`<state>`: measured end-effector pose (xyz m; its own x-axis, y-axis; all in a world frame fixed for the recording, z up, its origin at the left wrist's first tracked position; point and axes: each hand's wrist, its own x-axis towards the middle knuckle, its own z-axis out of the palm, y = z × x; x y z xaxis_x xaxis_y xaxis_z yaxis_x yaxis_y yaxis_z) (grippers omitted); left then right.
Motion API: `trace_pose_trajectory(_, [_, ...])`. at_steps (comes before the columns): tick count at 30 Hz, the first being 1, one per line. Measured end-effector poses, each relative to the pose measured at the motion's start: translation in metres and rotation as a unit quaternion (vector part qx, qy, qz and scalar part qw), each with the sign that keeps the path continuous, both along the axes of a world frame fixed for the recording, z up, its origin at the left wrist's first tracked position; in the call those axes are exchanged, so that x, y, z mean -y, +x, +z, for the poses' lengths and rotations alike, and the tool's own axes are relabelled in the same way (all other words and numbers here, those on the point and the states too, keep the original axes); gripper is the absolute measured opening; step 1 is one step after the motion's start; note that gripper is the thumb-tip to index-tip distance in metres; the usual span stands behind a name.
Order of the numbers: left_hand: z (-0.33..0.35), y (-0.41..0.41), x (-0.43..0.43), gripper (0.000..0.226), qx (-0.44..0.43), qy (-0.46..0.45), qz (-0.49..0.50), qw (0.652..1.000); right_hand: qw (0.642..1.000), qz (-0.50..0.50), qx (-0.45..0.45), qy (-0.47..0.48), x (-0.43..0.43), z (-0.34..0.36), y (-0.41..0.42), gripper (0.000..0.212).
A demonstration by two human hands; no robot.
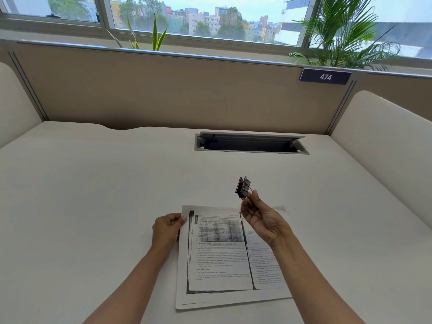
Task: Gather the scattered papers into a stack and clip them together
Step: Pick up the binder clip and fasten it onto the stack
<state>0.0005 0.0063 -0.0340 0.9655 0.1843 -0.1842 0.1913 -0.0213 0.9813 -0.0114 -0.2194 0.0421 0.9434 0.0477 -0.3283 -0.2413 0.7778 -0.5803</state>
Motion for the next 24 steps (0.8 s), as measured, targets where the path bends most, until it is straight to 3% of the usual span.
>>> trace_pose_trajectory(4, [0.001,-0.001,0.000,0.014,0.003,0.005,-0.001,1.000,0.999,-0.023,-0.025,-0.019,-0.005,0.011,0.000,0.016])
trace_pose_trajectory(8, [0.001,-0.001,0.001,0.011,0.004,0.004,0.001,1.000,0.998,-0.042,-0.033,-0.044,-0.007,0.014,0.000,0.016])
trace_pose_trajectory(10, [0.001,-0.001,0.000,0.009,0.004,0.000,0.000,1.000,0.991,-0.040,-0.005,-0.124,-0.009,0.015,-0.002,0.018])
trace_pose_trajectory(12, [0.001,-0.002,0.000,0.008,0.005,-0.011,-0.002,1.000,0.962,-0.030,0.038,-0.267,-0.013,0.016,-0.001,0.031])
trace_pose_trajectory(15, [0.003,-0.004,0.002,0.009,0.010,-0.021,-0.004,1.000,0.844,-0.047,0.134,-0.518,-0.025,0.022,0.001,0.018])
trace_pose_trajectory(17, [0.004,-0.005,0.002,0.013,0.012,-0.024,-0.001,1.000,0.751,-0.063,0.220,-0.620,-0.035,0.024,0.004,0.016])
trace_pose_trajectory(20, [0.005,-0.006,0.003,0.013,0.026,-0.017,0.003,1.000,0.639,-0.045,0.309,-0.702,-0.043,0.021,0.010,0.021])
trace_pose_trajectory(24, [0.006,-0.008,0.005,0.015,0.046,0.000,0.010,0.999,0.534,0.015,0.377,-0.757,-0.044,0.016,0.019,0.025])
